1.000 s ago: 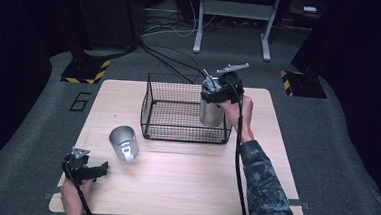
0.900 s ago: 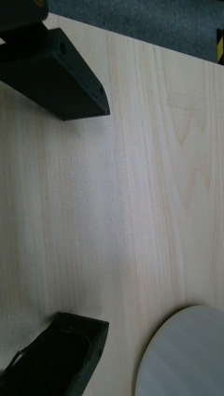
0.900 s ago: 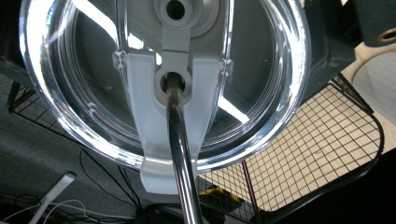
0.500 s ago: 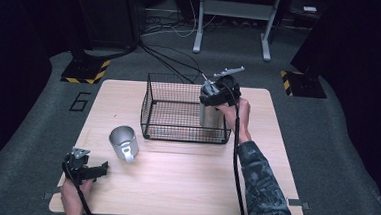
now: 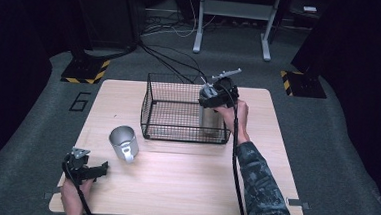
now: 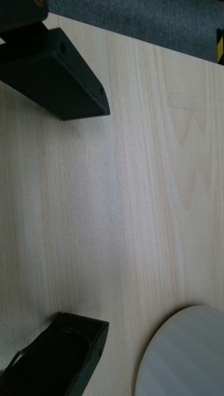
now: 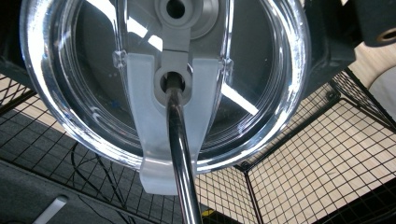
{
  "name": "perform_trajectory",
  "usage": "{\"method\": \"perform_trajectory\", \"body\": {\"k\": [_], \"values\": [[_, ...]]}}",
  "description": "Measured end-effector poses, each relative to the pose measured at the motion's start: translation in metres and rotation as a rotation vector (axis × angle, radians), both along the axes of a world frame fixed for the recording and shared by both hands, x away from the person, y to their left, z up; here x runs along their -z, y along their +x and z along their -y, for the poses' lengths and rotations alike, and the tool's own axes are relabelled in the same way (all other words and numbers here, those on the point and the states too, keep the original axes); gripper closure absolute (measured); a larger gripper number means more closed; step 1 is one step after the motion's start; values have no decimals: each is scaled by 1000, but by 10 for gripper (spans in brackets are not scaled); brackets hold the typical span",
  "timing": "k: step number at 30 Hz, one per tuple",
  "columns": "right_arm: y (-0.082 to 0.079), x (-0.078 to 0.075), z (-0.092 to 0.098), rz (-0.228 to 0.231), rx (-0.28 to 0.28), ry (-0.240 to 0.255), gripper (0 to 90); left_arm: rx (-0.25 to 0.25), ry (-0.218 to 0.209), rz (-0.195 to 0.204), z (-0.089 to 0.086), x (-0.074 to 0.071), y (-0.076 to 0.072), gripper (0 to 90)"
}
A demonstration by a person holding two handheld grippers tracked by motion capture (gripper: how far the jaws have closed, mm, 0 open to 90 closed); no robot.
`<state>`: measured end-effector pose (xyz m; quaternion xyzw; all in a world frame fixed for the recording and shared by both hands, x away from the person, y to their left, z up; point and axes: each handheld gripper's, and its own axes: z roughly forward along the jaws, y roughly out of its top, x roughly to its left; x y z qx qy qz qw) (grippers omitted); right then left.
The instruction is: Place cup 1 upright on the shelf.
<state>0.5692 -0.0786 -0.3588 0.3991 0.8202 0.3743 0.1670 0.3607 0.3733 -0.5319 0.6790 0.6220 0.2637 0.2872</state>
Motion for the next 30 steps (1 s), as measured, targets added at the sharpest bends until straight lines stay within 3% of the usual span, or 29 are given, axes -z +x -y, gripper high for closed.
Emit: {"method": "perform_trajectory", "body": {"k": [30], "values": [[5, 21, -8, -41, -3, -39, 32, 1, 2, 3, 0, 0, 0, 5]]}}
